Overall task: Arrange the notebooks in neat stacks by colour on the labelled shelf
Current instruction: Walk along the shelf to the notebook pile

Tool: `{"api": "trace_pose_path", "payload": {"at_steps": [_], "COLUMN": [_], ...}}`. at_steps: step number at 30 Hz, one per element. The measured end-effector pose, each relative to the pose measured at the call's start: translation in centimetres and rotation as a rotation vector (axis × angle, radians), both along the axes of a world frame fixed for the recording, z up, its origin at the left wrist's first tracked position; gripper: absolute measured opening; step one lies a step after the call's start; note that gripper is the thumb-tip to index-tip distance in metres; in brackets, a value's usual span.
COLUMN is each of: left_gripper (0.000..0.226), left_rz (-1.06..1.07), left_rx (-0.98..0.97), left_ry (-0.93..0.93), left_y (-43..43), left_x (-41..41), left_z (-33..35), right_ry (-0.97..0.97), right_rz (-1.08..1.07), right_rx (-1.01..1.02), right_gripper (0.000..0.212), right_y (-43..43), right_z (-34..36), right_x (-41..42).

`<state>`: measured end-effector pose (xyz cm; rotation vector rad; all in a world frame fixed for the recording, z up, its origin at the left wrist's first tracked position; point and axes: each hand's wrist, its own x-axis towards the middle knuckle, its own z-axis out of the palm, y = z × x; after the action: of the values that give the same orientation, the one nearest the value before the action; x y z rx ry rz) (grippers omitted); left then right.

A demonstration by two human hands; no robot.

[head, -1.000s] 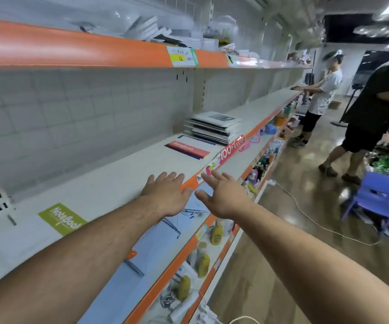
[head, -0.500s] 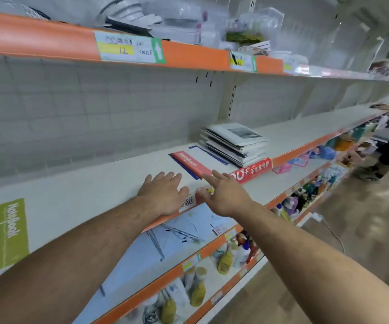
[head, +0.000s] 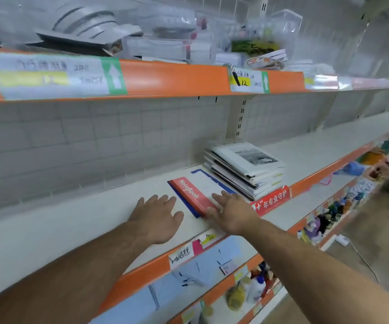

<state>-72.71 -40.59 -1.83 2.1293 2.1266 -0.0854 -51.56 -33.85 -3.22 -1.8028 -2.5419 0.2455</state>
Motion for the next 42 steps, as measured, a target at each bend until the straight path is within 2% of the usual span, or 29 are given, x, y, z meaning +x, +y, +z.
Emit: {"api": "trace_pose_path", "payload": {"at_steps": [9, 14, 20, 26, 30, 33, 35, 42], "left_gripper": [0.064, 0.059, 0.063, 0.070, 0.070, 0.070, 0.065, 0.022], "left_rz": [-0.002, 0.057, 0.202, 0.286, 0.359, 0.410, 0.457, 0.515], "left_rx": [0.006, 0.039, 0.023, -0.008, -0.004, 0.006, 0.034, 0.070], "left_ry": [-0.019, -0.075, -0.201, -0.350, -0.398, -0.442, -0.496, -0.569], "left_y": [6.8, 8.6, 7.8, 7.3, 7.4, 7.3, 7.4, 7.3], "left_x": [0.2, 0.8, 1.3, 2.3, 2.6, 2.4, 2.0, 1.7], "left_z": [-1.6, -1.7, -2.5, -2.7, -2.9, -2.9, -2.3, -2.1], "right_ry": [-0.034, 0.033, -0.121, -0.092, -0.056, 0.000, 0.015, 0.065], "right_rz": [-0.086, -0.105, -0.101, -0.085, -0.086, -0.111, -0.104, -0.111], "right_rx": [-0.037, -0.059, -0.039, -0.046, -0.111, -0.122, -0.097, -0.094], "right_gripper": [0.078, 0.078, 0.081, 0.084, 0.062, 0.076, 0.079, 0.081], "right_y": [7.5, 9.9, 10.6, 11.6, 10.8, 10.0, 9.2, 7.9], "right_z": [0.1, -0.9, -1.1, -1.7, -2.4, -2.7, -2.3, -1.3], "right_x": [-0.7, -1.1, -2.7, -2.7, -2.8, -3.1, -3.3, -2.9]}}
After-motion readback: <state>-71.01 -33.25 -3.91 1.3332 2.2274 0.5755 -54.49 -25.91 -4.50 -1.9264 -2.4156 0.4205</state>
